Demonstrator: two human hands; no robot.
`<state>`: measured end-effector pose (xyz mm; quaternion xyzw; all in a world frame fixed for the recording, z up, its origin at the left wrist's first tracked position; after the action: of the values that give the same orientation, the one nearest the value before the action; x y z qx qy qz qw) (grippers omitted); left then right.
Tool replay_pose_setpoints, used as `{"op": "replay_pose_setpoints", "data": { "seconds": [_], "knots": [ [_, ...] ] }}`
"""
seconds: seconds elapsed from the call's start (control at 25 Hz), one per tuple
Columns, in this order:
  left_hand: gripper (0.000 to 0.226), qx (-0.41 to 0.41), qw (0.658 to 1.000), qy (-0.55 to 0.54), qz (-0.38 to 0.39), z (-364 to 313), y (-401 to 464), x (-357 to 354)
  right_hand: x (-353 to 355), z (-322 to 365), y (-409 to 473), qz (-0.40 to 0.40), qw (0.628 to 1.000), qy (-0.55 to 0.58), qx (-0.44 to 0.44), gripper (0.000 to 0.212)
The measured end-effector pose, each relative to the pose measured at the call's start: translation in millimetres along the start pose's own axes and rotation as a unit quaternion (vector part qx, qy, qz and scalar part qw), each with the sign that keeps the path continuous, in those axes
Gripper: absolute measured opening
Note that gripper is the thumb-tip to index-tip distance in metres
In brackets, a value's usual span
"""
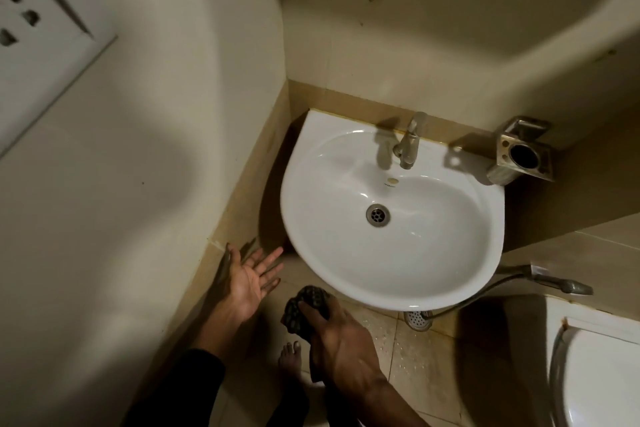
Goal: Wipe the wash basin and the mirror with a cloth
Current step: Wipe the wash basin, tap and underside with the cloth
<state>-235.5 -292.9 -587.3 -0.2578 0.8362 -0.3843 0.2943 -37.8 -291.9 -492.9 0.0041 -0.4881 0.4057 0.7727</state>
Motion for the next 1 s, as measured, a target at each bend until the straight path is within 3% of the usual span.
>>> {"op": "replay_pose_setpoints", "data": {
  "seconds": [0.08,0.24,0.32,0.44,0.56,0.64,0.88,1.0],
  "knots": [
    [0.092,0.002,1.000,0.012,0.012,2.1,-0.9,-5.4,16.4,14.9,6.2,-0.030,0.998,-0.030,0.044,0.080],
    [0.089,0.015,1.000,0.005,0.024,4.7,-10.2,-20.0,32.6,7.4,44.3,-0.022,0.994,-0.103,0.006,0.105],
    [0.090,0.022,0.999,-0.021,0.033,6.4,-13.2,-23.4,34.0,12.8,70.9,0.010,0.991,-0.129,0.021,0.101],
    [0.095,0.036,0.995,-0.064,0.061,10.5,-15.5,-24.3,46.5,33.9,116.5,-0.006,0.986,-0.153,0.062,0.083],
    [0.098,0.033,0.997,-0.031,0.067,17.1,-14.5,-21.1,63.4,53.8,176.0,-0.034,0.981,-0.175,0.078,0.053],
    [0.099,0.029,0.998,-0.023,0.056,19.7,-14.3,-19.2,77.3,63.0,212.5,-0.032,0.976,-0.202,0.079,0.046],
    [0.096,0.029,0.998,0.019,0.056,15.1,-9.9,-10.7,140.6,57.4,269.5,-0.039,0.976,-0.214,-0.002,0.048],
    [0.097,0.009,0.994,0.103,-0.023,5.9,-10.8,-8.1,162.6,30.0,265.9,-0.076,0.978,-0.187,-0.044,0.058]
  ]
}}
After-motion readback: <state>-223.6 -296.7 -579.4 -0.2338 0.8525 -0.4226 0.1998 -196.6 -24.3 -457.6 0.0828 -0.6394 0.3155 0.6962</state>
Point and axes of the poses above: each hand's wrist, its own y-axis towards the middle knuckle, its own x-axis out of the back of the hand, z = x × y, the point moved 5 cm from there along y, towards the middle knuckle, and after that the axes turned 9 degrees about y, right-handed, at the moved point
